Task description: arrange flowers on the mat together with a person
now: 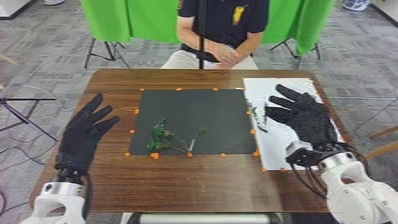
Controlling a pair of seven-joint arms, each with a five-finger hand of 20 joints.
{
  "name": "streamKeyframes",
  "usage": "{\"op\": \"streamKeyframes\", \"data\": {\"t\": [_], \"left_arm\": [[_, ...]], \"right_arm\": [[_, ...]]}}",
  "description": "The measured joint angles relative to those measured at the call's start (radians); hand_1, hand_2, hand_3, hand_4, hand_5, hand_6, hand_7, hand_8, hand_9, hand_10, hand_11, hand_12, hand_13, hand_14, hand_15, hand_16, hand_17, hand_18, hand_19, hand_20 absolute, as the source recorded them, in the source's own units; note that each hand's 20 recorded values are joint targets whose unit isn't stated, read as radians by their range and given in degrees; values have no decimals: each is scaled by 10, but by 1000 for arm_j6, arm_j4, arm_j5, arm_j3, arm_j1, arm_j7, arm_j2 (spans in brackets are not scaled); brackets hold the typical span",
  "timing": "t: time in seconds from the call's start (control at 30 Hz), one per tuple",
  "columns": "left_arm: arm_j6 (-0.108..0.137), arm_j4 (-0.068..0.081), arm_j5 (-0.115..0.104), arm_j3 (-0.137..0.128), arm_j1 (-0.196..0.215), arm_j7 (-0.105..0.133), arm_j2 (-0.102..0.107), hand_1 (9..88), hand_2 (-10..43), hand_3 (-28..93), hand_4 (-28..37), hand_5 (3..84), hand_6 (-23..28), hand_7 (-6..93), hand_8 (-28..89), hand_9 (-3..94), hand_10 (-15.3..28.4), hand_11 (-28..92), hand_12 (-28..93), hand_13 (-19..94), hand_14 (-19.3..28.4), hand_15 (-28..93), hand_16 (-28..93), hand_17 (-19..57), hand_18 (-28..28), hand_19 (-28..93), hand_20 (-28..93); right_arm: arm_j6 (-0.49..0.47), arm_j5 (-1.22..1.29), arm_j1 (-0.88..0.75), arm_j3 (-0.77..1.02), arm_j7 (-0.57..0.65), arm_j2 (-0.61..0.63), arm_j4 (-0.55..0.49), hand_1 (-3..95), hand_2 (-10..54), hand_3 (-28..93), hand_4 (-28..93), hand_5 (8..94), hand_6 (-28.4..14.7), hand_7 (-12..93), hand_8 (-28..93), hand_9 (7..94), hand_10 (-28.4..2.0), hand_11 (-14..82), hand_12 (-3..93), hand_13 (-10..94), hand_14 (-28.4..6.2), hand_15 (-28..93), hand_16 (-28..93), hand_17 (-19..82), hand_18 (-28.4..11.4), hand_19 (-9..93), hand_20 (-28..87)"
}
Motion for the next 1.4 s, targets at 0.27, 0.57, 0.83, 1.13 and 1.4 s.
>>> {"op": "streamKeyframes", "data": {"t": [0.27,0.57,0.83,1.13,1.4], "left_arm": [[0,6,16,0,-3,-4,-2,211,54,770,-283,341,17,119,-104,318,144,174,89,242,243,414,-62,-104,232,430,119],[0,6,16,2,-2,-4,-2,209,52,772,-283,341,17,119,-103,323,150,179,92,242,243,413,-60,-105,232,428,122],[-1,7,16,0,1,-13,-3,211,53,770,-283,350,25,125,-103,333,157,194,92,242,243,414,-60,-104,233,426,122],[-2,7,16,-1,8,-22,-3,213,53,770,-283,351,26,125,-103,333,157,196,89,243,243,415,-60,-104,233,426,123],[-2,6,16,-1,11,-23,-4,214,53,770,-283,352,27,123,-103,332,157,197,88,243,241,415,-61,-104,234,428,124]], "right_arm": [[-13,53,-25,9,0,-29,14,87,133,796,-283,411,27,142,-124,433,-127,52,139,334,-186,179,194,33,-229,438,183],[-33,-9,-41,8,5,-40,22,87,129,797,-283,409,31,142,-123,430,-124,49,139,332,-185,161,210,29,-232,433,180],[-32,-10,-50,14,10,-38,38,85,127,800,-283,409,32,144,-124,432,-124,50,139,333,-186,160,218,30,-234,439,184],[-34,-10,-62,29,20,-37,39,86,124,802,-283,409,33,146,-126,433,-124,50,139,335,-187,165,218,30,-236,443,185],[-34,-13,-67,29,29,-37,39,92,119,805,-283,413,33,148,-127,436,-124,51,139,339,-186,171,216,32,-235,445,186]]}}
